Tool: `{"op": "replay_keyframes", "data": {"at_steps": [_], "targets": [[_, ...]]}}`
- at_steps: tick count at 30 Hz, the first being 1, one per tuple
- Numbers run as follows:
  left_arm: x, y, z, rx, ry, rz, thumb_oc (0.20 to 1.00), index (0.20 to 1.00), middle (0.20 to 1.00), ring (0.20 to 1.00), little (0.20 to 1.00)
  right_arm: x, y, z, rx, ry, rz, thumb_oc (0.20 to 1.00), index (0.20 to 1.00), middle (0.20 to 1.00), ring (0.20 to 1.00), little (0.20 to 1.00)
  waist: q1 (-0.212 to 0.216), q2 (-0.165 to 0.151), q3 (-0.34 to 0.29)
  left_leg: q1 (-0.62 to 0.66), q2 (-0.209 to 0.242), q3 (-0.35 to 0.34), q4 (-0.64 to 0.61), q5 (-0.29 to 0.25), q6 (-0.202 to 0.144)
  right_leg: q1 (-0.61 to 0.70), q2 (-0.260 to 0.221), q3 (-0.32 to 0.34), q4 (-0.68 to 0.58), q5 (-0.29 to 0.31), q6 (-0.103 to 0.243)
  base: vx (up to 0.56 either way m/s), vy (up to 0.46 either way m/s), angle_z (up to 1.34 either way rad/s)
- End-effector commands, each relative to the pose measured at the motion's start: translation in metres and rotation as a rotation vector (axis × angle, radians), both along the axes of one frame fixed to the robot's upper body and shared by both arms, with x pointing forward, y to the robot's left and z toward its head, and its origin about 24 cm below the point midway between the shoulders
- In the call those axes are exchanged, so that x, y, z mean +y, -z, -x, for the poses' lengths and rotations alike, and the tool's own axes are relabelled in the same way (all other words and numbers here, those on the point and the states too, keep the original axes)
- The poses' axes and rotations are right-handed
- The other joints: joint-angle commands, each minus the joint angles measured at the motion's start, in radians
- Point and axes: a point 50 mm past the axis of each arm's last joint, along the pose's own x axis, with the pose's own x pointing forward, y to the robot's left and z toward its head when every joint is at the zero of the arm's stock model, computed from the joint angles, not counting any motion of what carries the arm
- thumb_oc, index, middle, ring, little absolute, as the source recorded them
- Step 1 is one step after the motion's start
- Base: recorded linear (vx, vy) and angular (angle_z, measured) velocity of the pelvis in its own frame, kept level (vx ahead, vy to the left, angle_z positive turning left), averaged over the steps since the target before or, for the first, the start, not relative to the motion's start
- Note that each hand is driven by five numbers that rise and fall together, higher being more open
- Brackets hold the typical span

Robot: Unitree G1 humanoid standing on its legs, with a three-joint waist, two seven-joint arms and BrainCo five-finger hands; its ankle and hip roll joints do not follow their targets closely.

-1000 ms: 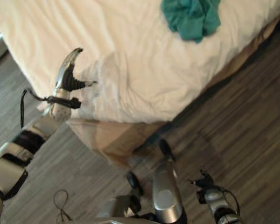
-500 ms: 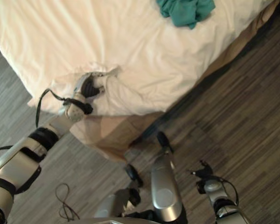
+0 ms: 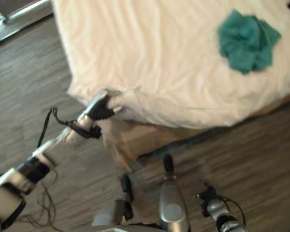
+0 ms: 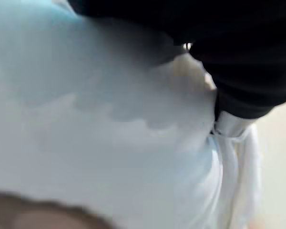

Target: Tidy up the quilt and then pick up the clothes from the bed and put them into the laundry hamper.

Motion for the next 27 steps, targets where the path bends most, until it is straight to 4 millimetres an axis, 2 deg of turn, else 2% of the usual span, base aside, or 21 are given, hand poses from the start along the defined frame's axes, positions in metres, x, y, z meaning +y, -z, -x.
{"op": "replay_keyframes", "data": {"at_steps": [1,3,4,5,6,9,11,12,13,14,16,17,18,19,20,21,23,24,25,26,27], "targets": [[0.004,0.013,0.01,0.112,0.02,-0.098,0.2,0.2,0.2,0.2,0.2,0.009,0.009,0.014,0.037,-0.024,-0.006,1.0,1.0,1.0,1.0,1.0,0.016,-0.035,-0.033,-0.039,0.039,-0.027,0.087,-0.07,-0.062,0.106,-0.086,-0.009,-0.041,-0.089,0.08,-0.03,0.131,0.41],[0.005,0.032,0.022,0.22,0.021,-0.114,0.2,0.2,0.2,0.2,0.2,0.008,0.008,0.012,0.039,-0.03,-0.002,1.0,1.0,1.0,1.0,1.0,0.033,-0.032,-0.04,-0.034,0.034,-0.039,0.088,-0.072,-0.061,0.126,-0.091,-0.026,-0.049,-0.09,0.083,-0.01,0.116,0.3],[0.006,0.043,0.028,0.28,0.014,-0.119,0.435,0.435,0.435,0.435,0.435,0.008,0.008,0.01,0.041,-0.036,0.001,1.0,1.0,1.0,1.0,1.0,0.043,-0.031,-0.044,-0.031,0.031,-0.044,0.089,-0.073,-0.061,0.138,-0.094,-0.035,-0.056,-0.089,0.085,-0.01,0.117,0.28],[0.008,0.055,0.035,0.33,-0.006,-0.125,1.0,1.0,1.0,1.0,1.0,0.008,0.007,0.008,0.042,-0.035,0.004,1.0,1.0,1.0,1.0,1.0,0.053,-0.03,-0.048,-0.027,0.028,-0.05,0.09,-0.076,-0.06,0.149,-0.096,-0.042,-0.063,-0.09,0.086,0.0,0.131,0.24],[0.01,0.065,0.039,0.384,-0.017,-0.138,1.0,1.0,1.0,1.0,1.0,0.008,0.007,0.007,0.045,-0.038,0.005,1.0,1.0,1.0,1.0,1.0,0.06,-0.028,-0.05,-0.023,0.027,-0.053,0.088,-0.077,-0.06,0.157,-0.097,-0.048,-0.068,-0.09,0.086,0.01,0.128,0.23],[0.014,0.11,0.067,0.641,-0.035,-0.176,1.0,1.0,1.0,1.0,1.0,0.009,0.004,-0.001,0.046,-0.039,-0.006,1.0,1.0,1.0,1.0,1.0,0.085,-0.025,-0.056,-0.006,0.018,-0.065,0.083,-0.082,-0.057,0.189,-0.099,-0.066,-0.083,-0.09,0.091,0.02,0.101,0.27],[0.018,0.13,0.08,0.735,-0.079,-0.151,1.0,1.0,1.0,1.0,1.0,0.013,0.004,-0.005,0.029,-0.035,-0.023,1.0,1.0,1.0,1.0,1.0,0.095,-0.024,-0.054,0.0,0.015,-0.07,0.075,-0.082,-0.055,0.198,-0.098,-0.072,-0.086,-0.092,0.092,0.01,0.024,0.08],[0.027,0.154,0.095,0.852,-0.179,-0.079,1.0,1.0,1.0,1.0,1.0,0.019,0.004,-0.01,0.009,-0.031,-0.046,1.0,1.0,1.0,1.0,1.0,0.104,-0.027,-0.05,0.005,0.013,-0.072,0.069,-0.083,-0.053,0.204,-0.097,-0.076,-0.088,-0.094,0.095,0.0,-0.011,0.11],[0.029,0.159,0.098,0.872,-0.207,-0.06,1.0,1.0,1.0,1.0,1.0,0.021,0.004,-0.011,0.005,-0.03,-0.05,1.0,1.0,1.0,1.0,1.0,0.107,-0.029,-0.049,0.005,0.012,-0.073,0.068,-0.084,-0.052,0.205,-0.097,-0.077,-0.088,-0.095,0.095,0.0,-0.044,0.08],[0.037,0.179,0.109,0.956,-0.361,0.106,1.0,1.0,1.0,1.0,1.0,0.028,0.005,-0.012,-0.005,-0.01,-0.066,1.0,1.0,1.0,1.0,1.0,0.117,-0.034,-0.045,0.006,0.012,-0.075,0.063,-0.082,-0.051,0.207,-0.097,-0.08,-0.089,-0.094,0.095,0.0,-0.046,0.02],[0.041,0.19,0.115,1.008,-0.438,0.207,1.0,1.0,1.0,1.0,1.0,0.03,0.006,-0.011,-0.014,0.029,-0.077,1.0,1.0,1.0,1.0,1.0,0.12,-0.035,-0.043,0.005,0.013,-0.076,0.063,-0.081,-0.052,0.207,-0.097,-0.081,-0.089,-0.094,0.095,0.0,-0.057,-0.03],[0.055,0.219,0.135,1.115,-0.688,0.466,1.0,1.0,1.0,1.0,1.0,0.037,0.013,-0.001,-0.045,0.302,-0.159,1.0,1.0,1.0,1.0,1.0,0.139,-0.046,-0.036,0.013,0.013,-0.081,0.059,-0.081,-0.049,0.217,-0.095,-0.086,-0.09,-0.095,0.092,0.01,-0.075,-0.02],[0.059,0.225,0.14,1.126,-0.73,0.501,1.0,1.0,1.0,1.0,1.0,0.037,0.013,-0.001,-0.059,0.366,-0.18,1.0,1.0,1.0,1.0,1.0,0.141,-0.049,-0.037,0.01,0.013,-0.083,0.058,-0.075,-0.049,0.215,-0.095,-0.088,-0.092,-0.09,0.091,0.02,-0.128,-0.04],[0.069,0.241,0.156,1.185,-0.863,0.59,1.0,1.0,1.0,1.0,1.0,0.038,0.015,0.003,-0.096,0.581,-0.265,0.777,0.777,0.777,0.777,0.777,0.148,-0.061,-0.036,0.01,0.017,-0.085,0.058,-0.069,-0.05,0.218,-0.093,-0.092,-0.096,-0.085,0.09,0.03,-0.151,0.04],[0.084,0.258,0.176,1.24,-1.034,0.68,1.0,1.0,1.0,1.0,1.0,0.028,0.014,0.008,-0.17,0.74,-0.293,0.2,0.2,0.2,0.2,0.2,0.155,-0.081,-0.037,0.006,0.025,-0.084,0.062,-0.059,-0.055,0.219,-0.093,-0.099,-0.098,-0.076,0.092,0.08,-0.261,0.05],[0.105,0.268,0.192,1.256,-1.194,0.681,1.0,1.0,1.0,1.0,1.0,0.006,0.005,0.01,-0.306,0.83,-0.263,0.2,0.2,0.2,0.2,0.2,0.167,-0.114,-0.037,0.002,0.036,-0.084,0.069,-0.052,-0.058,0.223,-0.092,-0.104,-0.101,-0.062,0.097,0.09,-0.244,0.04],[0.11,0.269,0.194,1.265,-1.233,0.658,1.0,1.0,1.0,1.0,1.0,-0.004,-0.001,0.009,-0.382,0.849,-0.242,0.2,0.2,0.2,0.2,0.2,0.171,-0.129,-0.034,0.003,0.04,-0.085,0.073,-0.052,-0.059,0.228,-0.09,-0.105,-0.103,-0.057,0.1,0.07,-0.201,0.03],[0.123,0.268,0.197,1.255,-1.268,0.586,1.0,1.0,1.0,1.0,1.0,-0.024,-0.02,-0.001,-0.543,0.806,-0.222,0.2,0.2,0.2,0.2,0.2,0.176,-0.17,-0.025,-0.002,0.051,-0.088,0.087,-0.057,-0.059,0.232,-0.085,-0.11,-0.103,-0.045,0.103,0.05,-0.227,0.12],[0.127,0.267,0.199,1.245,-1.271,0.547,1.0,1.0,1.0,1.0,1.0,-0.031,-0.034,-0.012,-0.657,0.755,-0.202,0.2,0.2,0.2,0.2,0.2,0.175,-0.186,-0.021,-0.004,0.055,-0.088,0.092,-0.06,-0.058,0.232,-0.082,-0.111,-0.105,-0.04,0.104,0.03,-0.302,0.09],[0.138,0.263,0.205,1.224,-1.295,0.526,1.0,1.0,1.0,1.0,1.0,-0.049,-0.089,-0.046,-0.838,0.627,-0.214,0.2,0.2,0.2,0.2,0.2,0.158,-0.226,-0.008,-0.005,0.066,-0.075,0.103,-0.073,-0.056,0.233,-0.077,-0.111,-0.111,-0.032,0.106,0.0,-0.145,0.0],[0.139,0.263,0.206,1.222,-1.298,0.526,1.0,1.0,1.0,1.0,1.0,-0.051,-0.097,-0.049,-0.872,0.592,-0.205,0.2,0.2,0.2,0.2,0.2,0.155,-0.232,-0.01,-0.009,0.066,-0.075,0.102,-0.072,-0.055,0.229,-0.077,-0.111,-0.112,-0.03,0.106,-0.01,-0.109,-0.13]]}}
